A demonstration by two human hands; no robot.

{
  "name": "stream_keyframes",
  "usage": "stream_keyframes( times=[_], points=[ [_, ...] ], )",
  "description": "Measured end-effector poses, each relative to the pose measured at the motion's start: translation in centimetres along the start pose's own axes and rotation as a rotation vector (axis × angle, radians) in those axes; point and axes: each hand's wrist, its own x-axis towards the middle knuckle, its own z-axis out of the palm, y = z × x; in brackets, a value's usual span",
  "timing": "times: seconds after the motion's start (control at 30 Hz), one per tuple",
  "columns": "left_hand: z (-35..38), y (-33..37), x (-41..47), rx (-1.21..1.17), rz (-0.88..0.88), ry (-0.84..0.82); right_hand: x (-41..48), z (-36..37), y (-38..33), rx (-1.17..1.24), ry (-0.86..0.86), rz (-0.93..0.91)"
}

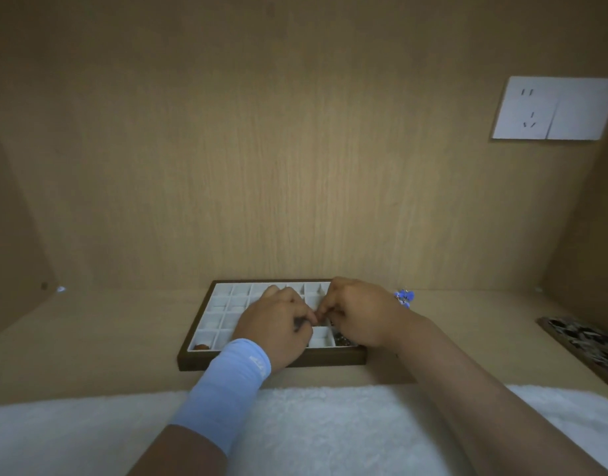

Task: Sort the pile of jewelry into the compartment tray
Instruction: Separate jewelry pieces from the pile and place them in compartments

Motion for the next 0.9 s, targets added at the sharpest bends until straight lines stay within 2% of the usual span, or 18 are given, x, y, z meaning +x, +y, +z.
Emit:
stream_keyframes(
  times=[0.13, 0.27, 0.4, 0.47, 0.57, 0.63, 0.77, 0.9],
  points=[
    [0.1, 0.1, 0.0, -0.005, 0.015, -0.016, 0.0, 0.6, 0.3, -0.04, 0.002, -0.001],
    [0.0, 0.3, 0.0, 0.015, 0.016, -0.022, -0.1, -0.2, 0.4, 0.024, 0.001, 0.033],
    [-0.2, 0.5, 0.1, 0.057, 0.006, -0.015, -0.6, -2.5, 2.2, 0.098, 0.163, 0.146],
    [-0.2, 0.7, 0.1, 0.112, 0.003, -0.045, -1.1, -3.6, 3.2, 0.122, 0.187, 0.2],
    [-0.2, 1.0, 0.1, 0.14, -0.006, -0.075, -1.7, -4.3, 4.2, 0.194, 0.148, 0.258],
    [-0.3, 1.0, 0.3, 0.16, 0.018, -0.032, -2.0, -4.6, 4.9, 0.21, 0.116, 0.282],
    [-0.6, 2.8, 2.3, 0.018, 0.019, 0.06, -2.5, -4.8, 7.3, 0.198, 0.046, 0.394],
    [1.3, 6.0, 5.2, -0.07, 0.04, -0.038, -3.1, -4.6, 8.9, 0.213, 0.027, 0.439]
  ],
)
